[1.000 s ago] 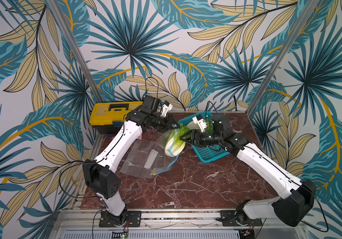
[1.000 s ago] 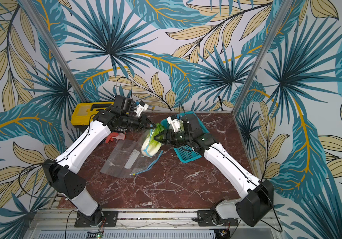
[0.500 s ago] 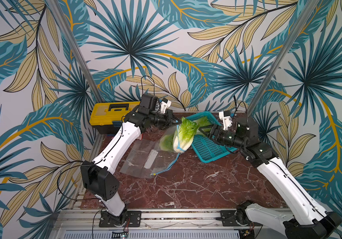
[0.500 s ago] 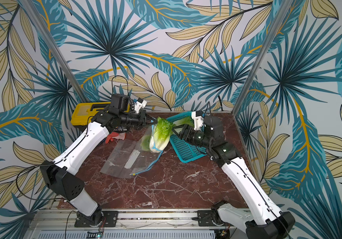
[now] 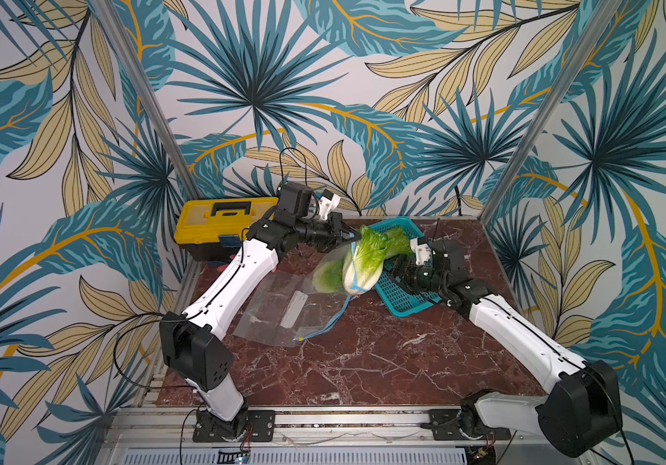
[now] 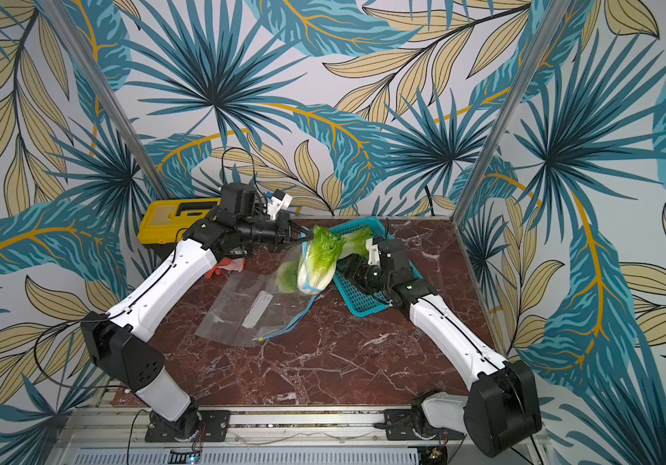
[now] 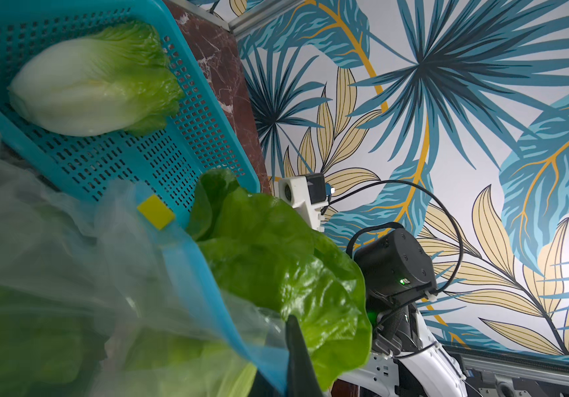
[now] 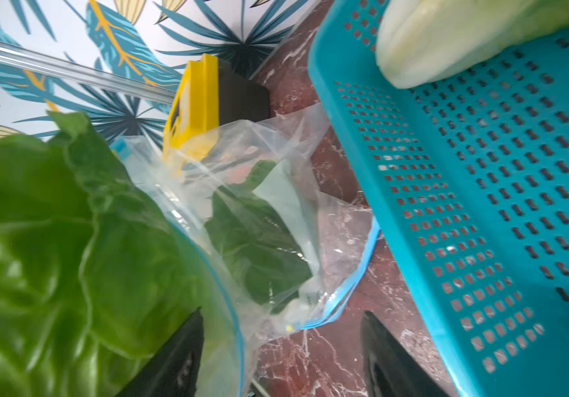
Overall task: Put the chinese cabbages into a zipper bag and zip it
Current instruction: Place the Chinese cabbage in the zipper food storage bag.
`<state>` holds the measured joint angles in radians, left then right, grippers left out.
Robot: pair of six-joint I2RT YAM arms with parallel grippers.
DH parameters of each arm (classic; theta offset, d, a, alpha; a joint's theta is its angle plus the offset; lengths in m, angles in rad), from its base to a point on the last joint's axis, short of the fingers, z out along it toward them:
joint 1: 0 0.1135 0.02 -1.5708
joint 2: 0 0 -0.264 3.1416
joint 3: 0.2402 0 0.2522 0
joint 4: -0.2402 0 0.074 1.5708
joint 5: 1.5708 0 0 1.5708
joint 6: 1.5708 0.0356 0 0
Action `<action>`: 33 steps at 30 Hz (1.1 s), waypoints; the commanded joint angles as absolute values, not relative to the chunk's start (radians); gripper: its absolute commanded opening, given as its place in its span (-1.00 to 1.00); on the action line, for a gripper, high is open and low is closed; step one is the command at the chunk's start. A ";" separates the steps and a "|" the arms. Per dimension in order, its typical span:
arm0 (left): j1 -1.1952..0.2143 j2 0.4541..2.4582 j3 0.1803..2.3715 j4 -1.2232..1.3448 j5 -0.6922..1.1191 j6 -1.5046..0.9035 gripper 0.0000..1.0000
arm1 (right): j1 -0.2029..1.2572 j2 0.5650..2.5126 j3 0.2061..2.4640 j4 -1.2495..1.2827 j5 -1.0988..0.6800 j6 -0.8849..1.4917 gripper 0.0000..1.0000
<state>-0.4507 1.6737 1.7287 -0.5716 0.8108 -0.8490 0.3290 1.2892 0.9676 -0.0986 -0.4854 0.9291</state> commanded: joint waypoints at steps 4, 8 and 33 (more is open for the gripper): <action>-0.475 1.672 1.753 -0.519 0.845 -0.836 -1.00 | 0.349 1.345 0.964 0.177 -0.699 1.056 0.44; -0.491 1.681 1.759 -0.496 0.847 -0.851 -1.00 | 0.404 1.364 1.019 0.088 -0.643 0.984 0.44; -0.701 1.753 1.672 -0.476 0.571 -0.813 -0.86 | 0.337 1.229 1.008 -0.458 -0.336 1.020 0.29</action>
